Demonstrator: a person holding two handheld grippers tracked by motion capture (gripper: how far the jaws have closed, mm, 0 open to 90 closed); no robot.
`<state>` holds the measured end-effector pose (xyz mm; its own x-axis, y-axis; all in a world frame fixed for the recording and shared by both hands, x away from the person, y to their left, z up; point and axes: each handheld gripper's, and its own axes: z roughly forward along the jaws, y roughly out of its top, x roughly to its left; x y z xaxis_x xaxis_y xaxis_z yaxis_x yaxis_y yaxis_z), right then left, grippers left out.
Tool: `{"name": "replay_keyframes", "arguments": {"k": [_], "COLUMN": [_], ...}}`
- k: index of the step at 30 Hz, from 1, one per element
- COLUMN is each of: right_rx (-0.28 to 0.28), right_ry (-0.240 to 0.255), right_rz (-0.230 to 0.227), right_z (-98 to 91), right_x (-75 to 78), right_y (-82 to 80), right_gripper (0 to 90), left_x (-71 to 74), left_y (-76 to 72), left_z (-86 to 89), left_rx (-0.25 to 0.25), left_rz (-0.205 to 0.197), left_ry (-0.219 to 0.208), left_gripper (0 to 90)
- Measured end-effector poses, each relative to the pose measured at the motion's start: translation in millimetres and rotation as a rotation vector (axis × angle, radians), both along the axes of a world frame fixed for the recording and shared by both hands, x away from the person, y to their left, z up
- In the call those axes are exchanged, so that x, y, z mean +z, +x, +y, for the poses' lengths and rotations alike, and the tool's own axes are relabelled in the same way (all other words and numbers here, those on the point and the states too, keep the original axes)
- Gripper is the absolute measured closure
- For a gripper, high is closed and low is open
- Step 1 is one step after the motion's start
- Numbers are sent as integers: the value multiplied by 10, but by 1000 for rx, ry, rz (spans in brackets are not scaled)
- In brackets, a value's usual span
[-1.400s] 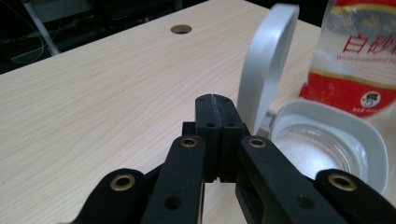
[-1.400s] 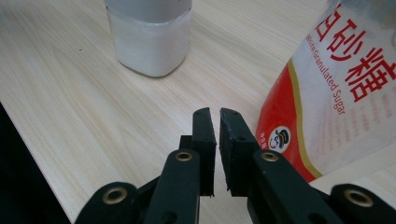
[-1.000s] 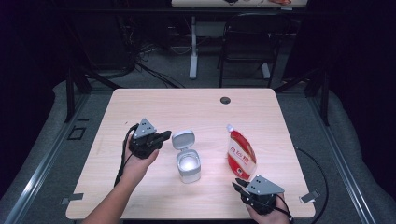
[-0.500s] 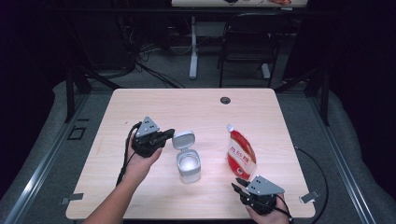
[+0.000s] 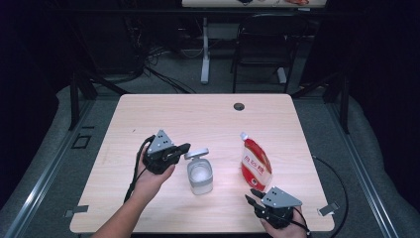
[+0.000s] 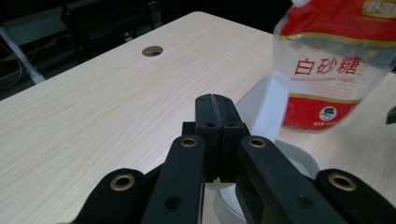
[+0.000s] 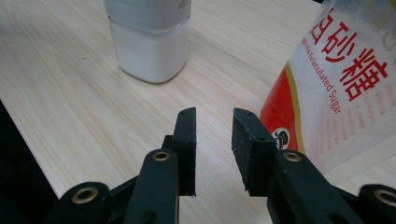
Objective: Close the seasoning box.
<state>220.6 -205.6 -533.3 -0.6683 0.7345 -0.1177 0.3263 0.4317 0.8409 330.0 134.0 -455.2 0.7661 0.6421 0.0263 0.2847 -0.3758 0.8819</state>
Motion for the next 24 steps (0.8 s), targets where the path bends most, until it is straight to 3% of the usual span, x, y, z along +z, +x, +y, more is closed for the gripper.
{"name": "replay_keyframes", "arguments": {"k": [10,13,20,24], "right_rx": [-3,0,4,-3], "right_ry": [-1,0,-4,5], "right_rz": [2,7,18,16], "right_z": [3,4,12,-3], "right_x": [2,-6,-23,-26], "right_y": [-5,1,15,22], "right_gripper": [698,690,664,648], "left_x": [-39,-37,-70,-167], "left_y": [-128,-155,-234,-263], "left_z": [122,209,405,498], "left_rx": [4,17,63,85], "left_rz": [6,22,40,49], "left_ry": [-5,9,-9,-21], "left_gripper": [892,843,757,641]}}
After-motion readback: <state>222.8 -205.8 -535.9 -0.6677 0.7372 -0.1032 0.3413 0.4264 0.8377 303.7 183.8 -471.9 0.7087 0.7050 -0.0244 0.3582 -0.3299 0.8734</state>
